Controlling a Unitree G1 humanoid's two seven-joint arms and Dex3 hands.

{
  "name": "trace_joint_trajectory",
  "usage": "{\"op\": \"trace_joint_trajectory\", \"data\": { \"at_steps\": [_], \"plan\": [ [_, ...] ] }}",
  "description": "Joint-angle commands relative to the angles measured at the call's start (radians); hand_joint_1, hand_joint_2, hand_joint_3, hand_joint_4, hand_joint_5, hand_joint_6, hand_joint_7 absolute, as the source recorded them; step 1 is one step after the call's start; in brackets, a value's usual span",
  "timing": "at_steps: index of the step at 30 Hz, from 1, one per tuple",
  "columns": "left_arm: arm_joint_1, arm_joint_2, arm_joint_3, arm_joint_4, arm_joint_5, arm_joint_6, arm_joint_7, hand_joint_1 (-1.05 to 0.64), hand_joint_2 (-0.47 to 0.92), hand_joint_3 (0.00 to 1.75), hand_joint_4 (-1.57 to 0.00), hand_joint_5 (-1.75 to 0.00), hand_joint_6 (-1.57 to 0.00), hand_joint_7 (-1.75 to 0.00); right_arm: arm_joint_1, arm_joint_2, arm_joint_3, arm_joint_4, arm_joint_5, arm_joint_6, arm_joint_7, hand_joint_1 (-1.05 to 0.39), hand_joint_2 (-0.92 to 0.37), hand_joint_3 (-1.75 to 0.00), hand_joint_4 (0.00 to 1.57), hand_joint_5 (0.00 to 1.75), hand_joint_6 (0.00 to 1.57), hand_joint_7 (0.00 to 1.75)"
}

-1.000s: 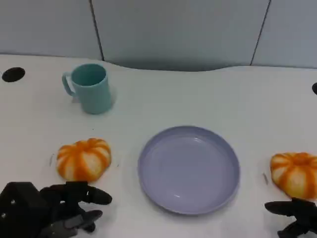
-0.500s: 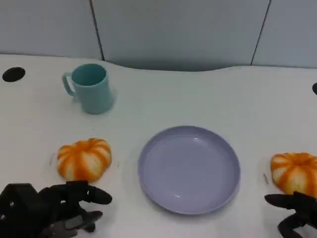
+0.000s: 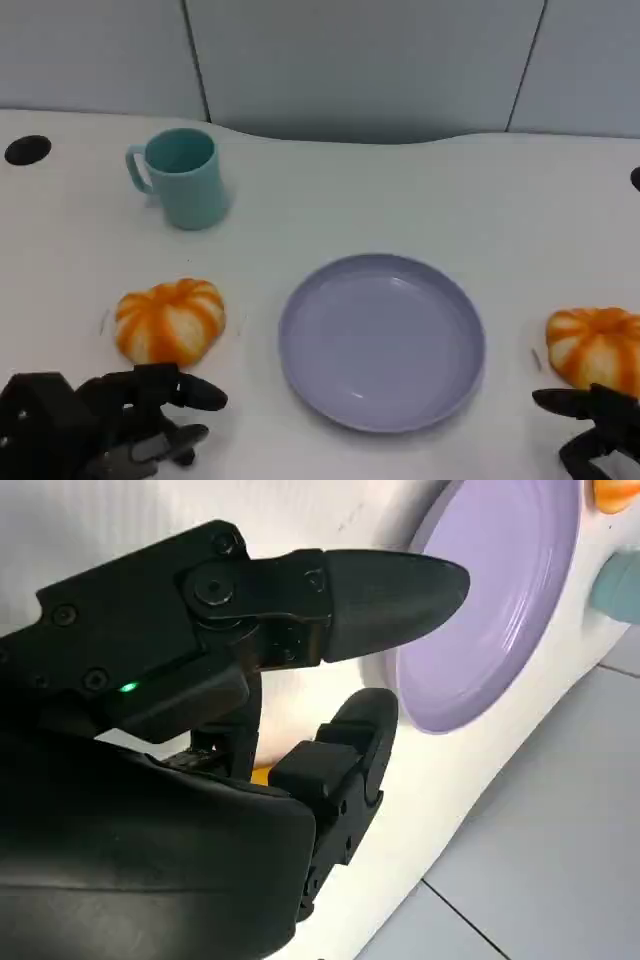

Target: Grasp the bread from the table and place it into the plate.

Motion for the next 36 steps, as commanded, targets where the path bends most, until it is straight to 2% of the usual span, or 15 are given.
{"op": "trace_joint_trajectory", "data": {
  "at_steps": [1, 2, 4, 7, 11, 17, 21, 24, 31, 36],
  "plan": [
    [0.009, 0.017, 0.009, 0.032, 0.058, -0.247, 0.027, -0.50, 0.92, 0.22, -0.44, -1.27, -0.56, -0.57, -0.002, 0.004, 0.003, 0.008, -0.004, -0.004, -0.010, -0.45, -0.92, -0.43, 0.42, 1.14, 0.60, 0.38],
    [0.011, 0.025, 0.010, 0.019, 0.096, -0.302, 0.053, -0.50, 0.92, 0.22, -0.44, -1.26, -0.55, -0.54, -0.002, 0.005, 0.004, 0.010, -0.008, -0.009, -0.012, -0.45, -0.92, -0.43, 0.42, 1.14, 0.60, 0.38],
    [0.011, 0.032, 0.011, 0.012, 0.136, -0.364, 0.084, -0.46, 0.92, 0.18, -0.48, -1.17, -0.54, -0.39, -0.002, 0.006, 0.005, 0.012, -0.011, -0.014, -0.015, -0.44, -0.92, -0.44, 0.42, 1.13, 0.60, 0.37],
    [0.018, 0.072, 0.027, -0.074, 0.361, -0.439, 0.239, -0.52, 0.92, 0.15, -0.39, -1.10, -0.49, -0.25, -0.003, 0.009, 0.007, 0.016, -0.013, -0.021, -0.018, -0.44, -0.92, -0.44, 0.43, 1.14, 0.61, 0.37],
    [0.030, 0.116, 0.043, -0.189, 0.571, -0.421, 0.366, -0.57, 0.92, 0.11, -0.34, -1.07, -0.46, -0.15, 0.001, 0.011, 0.011, 0.015, -0.018, -0.030, -0.018, -0.43, -0.92, -0.44, 0.42, 1.12, 0.61, 0.37],
    [0.028, 0.157, 0.040, -0.338, 0.847, -0.306, 0.476, -0.65, 0.92, 0.07, -0.31, -0.81, -0.41, -0.01, 0.001, 0.019, 0.015, 0.018, -0.014, -0.034, -0.015, -0.43, -0.92, -0.44, 0.41, 1.11, 0.61, 0.36],
    [0.017, 0.161, 0.018, -0.427, 0.929, -0.174, 0.416, -0.73, 0.92, 0.07, -0.20, -0.71, -0.31, 0.00, 0.005, 0.024, 0.019, 0.000, -0.021, -0.009, -0.014, -0.42, -0.92, -0.44, 0.42, 1.12, 0.61, 0.36],
    [-0.006, 0.170, -0.012, -0.483, 0.970, -0.071, 0.318, -0.77, 0.92, 0.08, -0.14, -0.65, -0.23, 0.00, 0.002, 0.025, 0.023, -0.003, -0.026, -0.004, -0.017, -0.42, -0.92, -0.44, 0.43, 1.13, 0.61, 0.36],
    [-0.098, 0.168, -0.103, -0.523, 1.060, 0.155, 0.078, -0.79, 0.92, 0.04, -0.07, -0.56, -0.18, 0.00, -0.005, 0.026, 0.028, 0.010, -0.027, -0.020, -0.024, -0.45, -0.92, -0.44, 0.43, 1.16, 0.63, 0.37],
    [-0.159, 0.184, -0.156, -0.483, 1.074, 0.212, 0.008, -0.76, 0.91, 0.02, -0.04, -0.50, -0.12, 0.00, -0.006, 0.023, 0.028, 0.012, -0.026, -0.019, -0.025, -0.46, -0.92, -0.45, 0.42, 1.18, 0.63, 0.38]
  ]
}}
